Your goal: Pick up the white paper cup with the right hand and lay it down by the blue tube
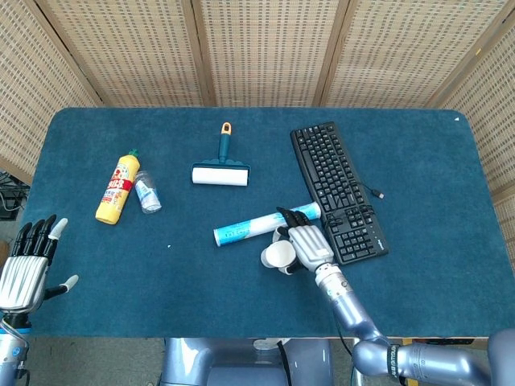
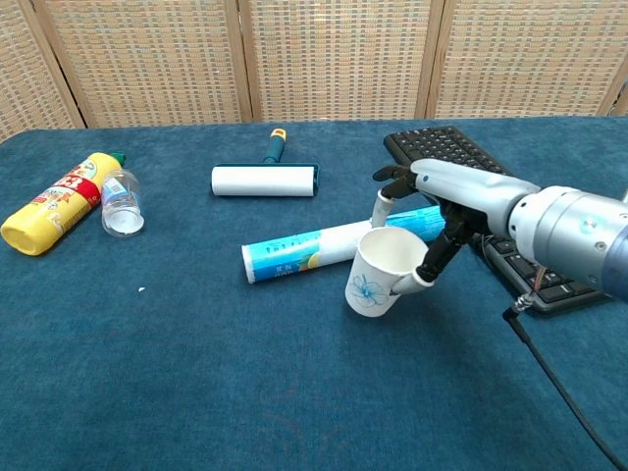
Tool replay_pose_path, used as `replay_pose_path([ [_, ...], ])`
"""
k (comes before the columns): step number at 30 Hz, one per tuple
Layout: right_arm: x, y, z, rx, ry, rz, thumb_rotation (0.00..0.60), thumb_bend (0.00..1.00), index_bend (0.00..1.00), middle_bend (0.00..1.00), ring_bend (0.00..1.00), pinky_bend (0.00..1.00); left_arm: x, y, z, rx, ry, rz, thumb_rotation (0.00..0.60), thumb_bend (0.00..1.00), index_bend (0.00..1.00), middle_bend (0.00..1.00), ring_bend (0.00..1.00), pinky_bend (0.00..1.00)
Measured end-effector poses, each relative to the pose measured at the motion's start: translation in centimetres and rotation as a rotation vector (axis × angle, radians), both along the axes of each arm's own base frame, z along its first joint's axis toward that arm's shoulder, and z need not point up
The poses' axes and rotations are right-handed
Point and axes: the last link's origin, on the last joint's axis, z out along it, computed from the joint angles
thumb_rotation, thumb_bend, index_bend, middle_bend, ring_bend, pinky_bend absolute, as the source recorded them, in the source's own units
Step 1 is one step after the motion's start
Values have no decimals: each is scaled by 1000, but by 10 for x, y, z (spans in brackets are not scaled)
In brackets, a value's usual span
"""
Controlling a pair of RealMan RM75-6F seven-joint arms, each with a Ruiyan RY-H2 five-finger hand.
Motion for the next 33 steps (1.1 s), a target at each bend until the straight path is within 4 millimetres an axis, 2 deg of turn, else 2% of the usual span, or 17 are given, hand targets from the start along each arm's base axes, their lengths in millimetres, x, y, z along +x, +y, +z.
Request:
replay_pose_path([
  [9,14,-6,-14,16,-61,-25,600,221,466,77,0,68,-1,1,-4,-15,4,1,600,112,0,0,0,0],
  [16,16,-10,-24,35,-102,-56,600,220,465,64,0,45,-1,2,-4,-15,3,5,600,113,0,0,0,0],
  [24,4,-17,-28,17,-69,-76,600,220,415,7,0,0,-1,2,-4,-14,-2,-1,600,113,0,0,0,0],
  [33,-17,-21,-15,-66,47,-62,600,218,294,0,0,0,0,1,-5,-17,1,-6,600,113,0,0,0,0],
])
